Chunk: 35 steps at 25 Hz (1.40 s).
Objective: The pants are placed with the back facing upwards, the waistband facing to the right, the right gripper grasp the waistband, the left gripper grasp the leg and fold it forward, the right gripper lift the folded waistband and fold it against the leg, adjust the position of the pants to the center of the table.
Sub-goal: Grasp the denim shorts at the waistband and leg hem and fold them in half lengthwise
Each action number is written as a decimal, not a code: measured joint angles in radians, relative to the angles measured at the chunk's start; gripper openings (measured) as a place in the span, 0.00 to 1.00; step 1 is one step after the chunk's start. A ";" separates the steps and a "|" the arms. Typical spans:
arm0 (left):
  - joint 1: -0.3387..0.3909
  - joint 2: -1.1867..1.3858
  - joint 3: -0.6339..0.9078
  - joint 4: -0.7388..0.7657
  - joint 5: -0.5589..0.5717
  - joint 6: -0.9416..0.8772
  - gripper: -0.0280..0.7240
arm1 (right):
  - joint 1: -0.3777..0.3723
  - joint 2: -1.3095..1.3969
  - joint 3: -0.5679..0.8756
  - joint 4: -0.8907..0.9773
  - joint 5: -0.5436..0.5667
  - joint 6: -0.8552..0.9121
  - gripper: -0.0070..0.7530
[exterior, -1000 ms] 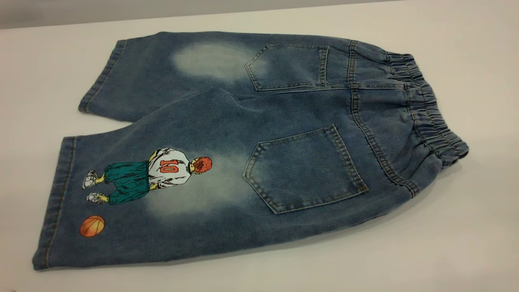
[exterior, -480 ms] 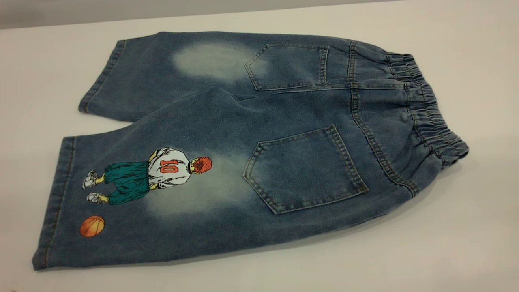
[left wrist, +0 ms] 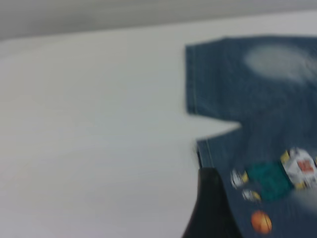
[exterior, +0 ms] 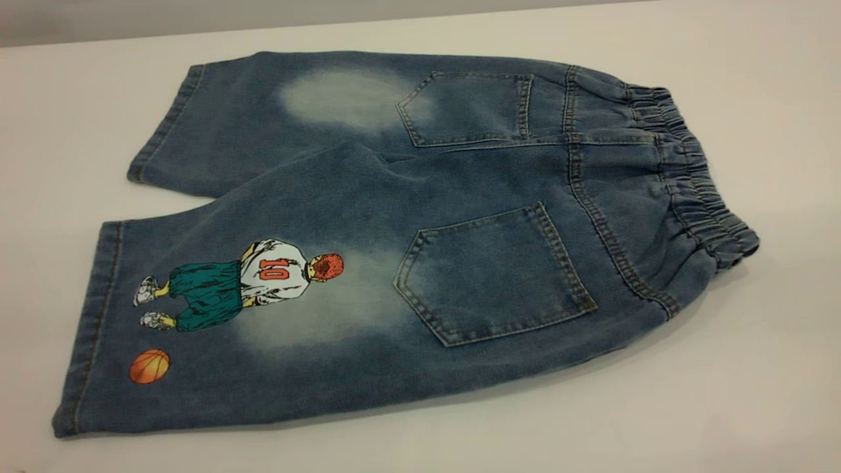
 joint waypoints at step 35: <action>0.000 1.314 -0.488 -0.103 -0.533 0.019 0.66 | 0.000 1.277 -0.327 0.410 -0.284 -0.285 0.76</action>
